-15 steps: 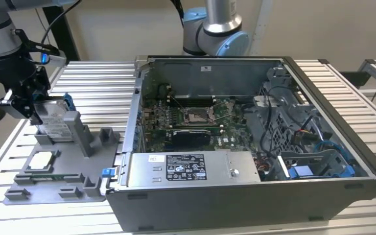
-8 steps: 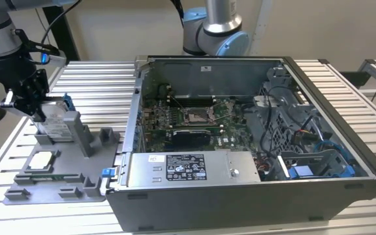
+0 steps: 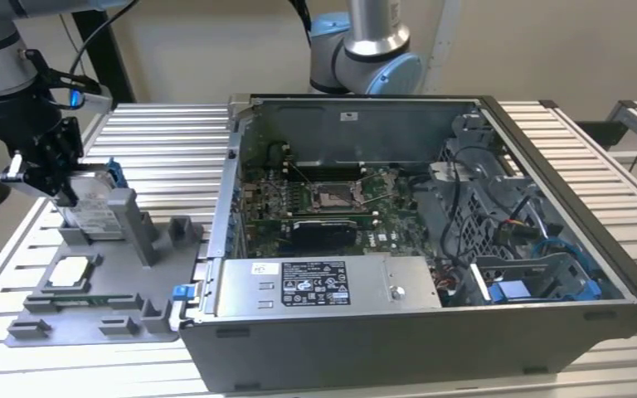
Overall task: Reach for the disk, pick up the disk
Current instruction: 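Pick up the disk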
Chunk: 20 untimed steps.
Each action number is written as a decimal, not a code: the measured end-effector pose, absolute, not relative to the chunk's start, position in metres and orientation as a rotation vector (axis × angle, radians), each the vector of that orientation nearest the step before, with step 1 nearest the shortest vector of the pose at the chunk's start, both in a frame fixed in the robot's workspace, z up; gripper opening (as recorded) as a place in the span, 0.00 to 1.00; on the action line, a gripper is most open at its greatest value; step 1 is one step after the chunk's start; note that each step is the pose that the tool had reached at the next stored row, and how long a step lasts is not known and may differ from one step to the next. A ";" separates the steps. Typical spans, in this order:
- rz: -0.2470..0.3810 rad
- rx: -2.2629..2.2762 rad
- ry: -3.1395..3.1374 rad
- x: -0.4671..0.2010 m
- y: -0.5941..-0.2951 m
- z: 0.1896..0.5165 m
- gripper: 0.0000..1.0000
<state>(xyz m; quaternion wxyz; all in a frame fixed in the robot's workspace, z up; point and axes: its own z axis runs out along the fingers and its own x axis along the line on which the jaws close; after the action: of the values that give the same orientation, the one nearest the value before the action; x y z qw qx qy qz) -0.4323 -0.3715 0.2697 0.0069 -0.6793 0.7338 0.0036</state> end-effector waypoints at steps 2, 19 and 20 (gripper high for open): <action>0.011 -2.125 2.295 -0.432 -0.372 0.270 0.00; 0.011 -2.125 2.295 -0.432 -0.372 0.295 0.00; 0.011 -2.125 2.295 -0.432 -0.372 0.297 0.00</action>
<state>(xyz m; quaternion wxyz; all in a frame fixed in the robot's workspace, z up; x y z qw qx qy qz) -0.4323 -0.3715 0.2975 0.0069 -0.6793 0.7338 0.0035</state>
